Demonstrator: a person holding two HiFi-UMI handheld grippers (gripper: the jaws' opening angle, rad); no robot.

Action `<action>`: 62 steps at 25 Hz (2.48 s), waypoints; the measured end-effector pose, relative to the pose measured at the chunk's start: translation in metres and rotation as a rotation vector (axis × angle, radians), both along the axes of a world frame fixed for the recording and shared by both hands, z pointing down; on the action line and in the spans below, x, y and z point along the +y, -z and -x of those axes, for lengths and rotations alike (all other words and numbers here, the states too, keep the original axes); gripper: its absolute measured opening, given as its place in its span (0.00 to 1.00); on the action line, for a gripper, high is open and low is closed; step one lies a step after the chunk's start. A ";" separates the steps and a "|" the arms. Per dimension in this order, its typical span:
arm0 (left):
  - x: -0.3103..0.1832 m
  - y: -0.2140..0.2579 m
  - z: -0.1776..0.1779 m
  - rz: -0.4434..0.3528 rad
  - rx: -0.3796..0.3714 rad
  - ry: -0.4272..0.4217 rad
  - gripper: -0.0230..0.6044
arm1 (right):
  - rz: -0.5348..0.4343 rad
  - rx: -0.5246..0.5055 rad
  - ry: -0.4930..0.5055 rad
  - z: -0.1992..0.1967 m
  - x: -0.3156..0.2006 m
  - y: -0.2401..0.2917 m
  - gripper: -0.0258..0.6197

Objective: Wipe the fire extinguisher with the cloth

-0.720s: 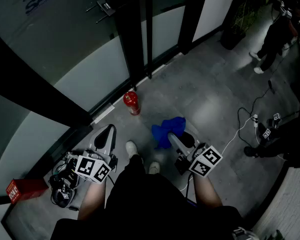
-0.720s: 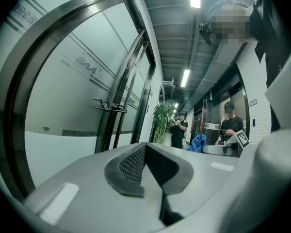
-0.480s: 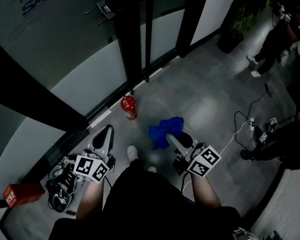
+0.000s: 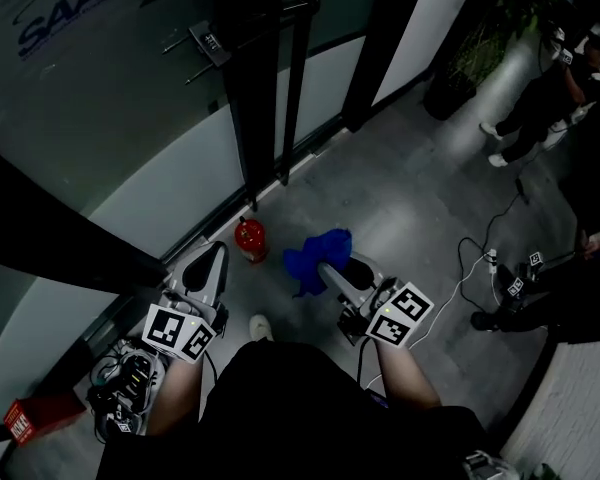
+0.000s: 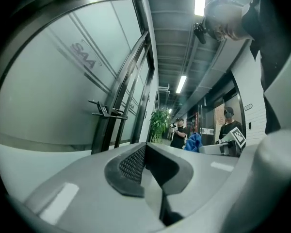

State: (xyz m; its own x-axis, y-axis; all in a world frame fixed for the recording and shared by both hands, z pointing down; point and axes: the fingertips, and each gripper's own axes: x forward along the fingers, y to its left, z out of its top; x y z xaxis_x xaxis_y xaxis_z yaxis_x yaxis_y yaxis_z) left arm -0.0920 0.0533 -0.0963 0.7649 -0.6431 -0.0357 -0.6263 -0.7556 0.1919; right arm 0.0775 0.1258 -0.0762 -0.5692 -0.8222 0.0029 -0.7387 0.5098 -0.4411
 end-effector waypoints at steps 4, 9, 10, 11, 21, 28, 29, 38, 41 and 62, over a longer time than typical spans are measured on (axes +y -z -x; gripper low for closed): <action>-0.033 -0.017 0.023 0.014 -0.020 0.032 0.05 | 0.038 -0.004 0.030 0.019 -0.041 -0.015 0.22; -0.058 -0.035 0.040 0.078 0.011 0.096 0.05 | 0.099 0.008 0.081 0.026 -0.078 -0.042 0.22; -0.062 -0.036 0.039 0.073 0.005 0.099 0.05 | 0.102 0.011 0.093 0.026 -0.084 -0.045 0.22; -0.066 -0.037 0.038 0.065 -0.004 0.102 0.05 | 0.106 0.016 0.104 0.025 -0.090 -0.049 0.22; -0.104 -0.098 -0.004 0.051 -0.045 0.151 0.05 | 0.214 0.058 0.218 0.001 -0.157 -0.124 0.22; -0.124 -0.187 -0.025 0.074 -0.138 0.117 0.05 | 0.266 0.101 0.256 -0.007 -0.183 -0.204 0.22; -0.127 -0.200 -0.028 0.064 -0.147 0.104 0.05 | 0.270 0.099 0.251 -0.008 -0.187 -0.219 0.22; -0.147 -0.344 -0.018 0.006 -0.137 0.068 0.05 | 0.235 0.086 0.220 -0.003 -0.218 -0.378 0.22; -0.151 -0.411 -0.015 -0.040 -0.150 0.061 0.05 | 0.223 0.129 0.254 0.000 -0.223 -0.452 0.22; -0.144 -0.585 -0.008 -0.004 -0.108 0.003 0.05 | 0.169 0.272 0.538 0.047 -0.230 -0.653 0.22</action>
State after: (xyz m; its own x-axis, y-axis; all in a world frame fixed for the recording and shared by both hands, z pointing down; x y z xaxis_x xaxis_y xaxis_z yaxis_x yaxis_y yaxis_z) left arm -0.0840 -0.0907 0.4892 0.7624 -0.6456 0.0443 -0.6456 -0.7541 0.1202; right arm 0.0307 -0.1047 0.5770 -0.8641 -0.3960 0.3108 -0.4949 0.7810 -0.3809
